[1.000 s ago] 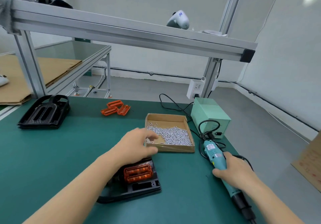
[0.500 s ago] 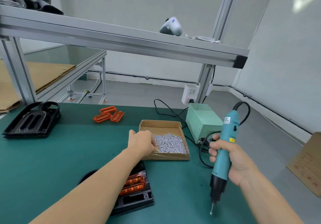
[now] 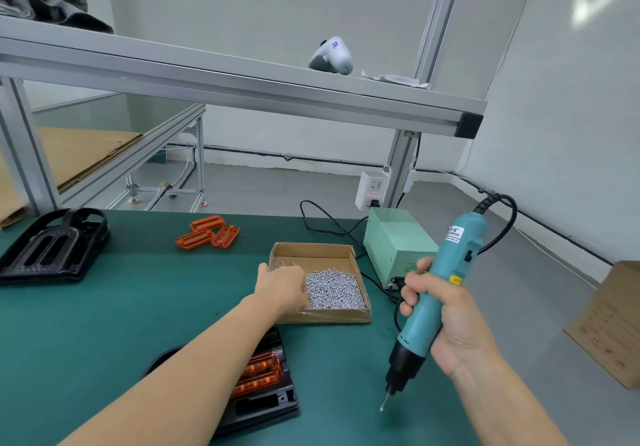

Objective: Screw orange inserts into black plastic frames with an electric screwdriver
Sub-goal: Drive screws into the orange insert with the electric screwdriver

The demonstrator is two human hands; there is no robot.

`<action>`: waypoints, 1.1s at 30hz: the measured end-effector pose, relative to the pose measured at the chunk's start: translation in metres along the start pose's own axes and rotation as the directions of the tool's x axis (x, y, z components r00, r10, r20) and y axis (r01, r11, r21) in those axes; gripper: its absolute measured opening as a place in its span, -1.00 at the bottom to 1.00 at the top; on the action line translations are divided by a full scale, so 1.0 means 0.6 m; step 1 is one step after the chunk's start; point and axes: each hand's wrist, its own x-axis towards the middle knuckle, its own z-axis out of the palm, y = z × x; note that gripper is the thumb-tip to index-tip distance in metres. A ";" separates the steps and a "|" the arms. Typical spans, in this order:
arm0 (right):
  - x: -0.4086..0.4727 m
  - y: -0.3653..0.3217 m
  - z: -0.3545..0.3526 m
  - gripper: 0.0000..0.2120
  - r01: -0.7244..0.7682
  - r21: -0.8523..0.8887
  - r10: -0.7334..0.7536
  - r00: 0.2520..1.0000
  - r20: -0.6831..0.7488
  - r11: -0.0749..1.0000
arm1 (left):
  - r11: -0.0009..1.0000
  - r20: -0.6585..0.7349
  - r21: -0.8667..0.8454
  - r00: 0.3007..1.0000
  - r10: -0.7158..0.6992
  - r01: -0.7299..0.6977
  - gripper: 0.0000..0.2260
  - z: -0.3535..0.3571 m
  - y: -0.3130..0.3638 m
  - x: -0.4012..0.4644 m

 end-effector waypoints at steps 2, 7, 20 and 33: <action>-0.001 -0.001 0.000 -0.72 0.016 0.046 -0.016 1.000 0.002 0.999 | 0.992 -0.110 -0.119 0.994 0.023 -0.037 -0.85 -0.004 -0.001 -0.010; -0.006 -0.011 0.006 -0.77 0.080 0.150 -0.080 0.997 -0.008 0.985 | 0.741 -0.214 -0.663 0.975 -0.052 -0.106 -0.86 -0.029 -0.012 -0.063; -0.039 -0.022 0.114 -0.86 0.225 0.460 -0.267 0.963 0.027 0.859 | -0.233 0.007 -0.972 0.998 -0.061 -0.007 -0.88 -0.036 -0.027 -0.218; -0.067 -0.022 0.155 -0.88 0.309 0.482 -0.366 0.930 0.027 0.820 | -0.353 -0.037 -0.934 0.998 -0.044 -0.050 -0.95 -0.036 -0.029 -0.272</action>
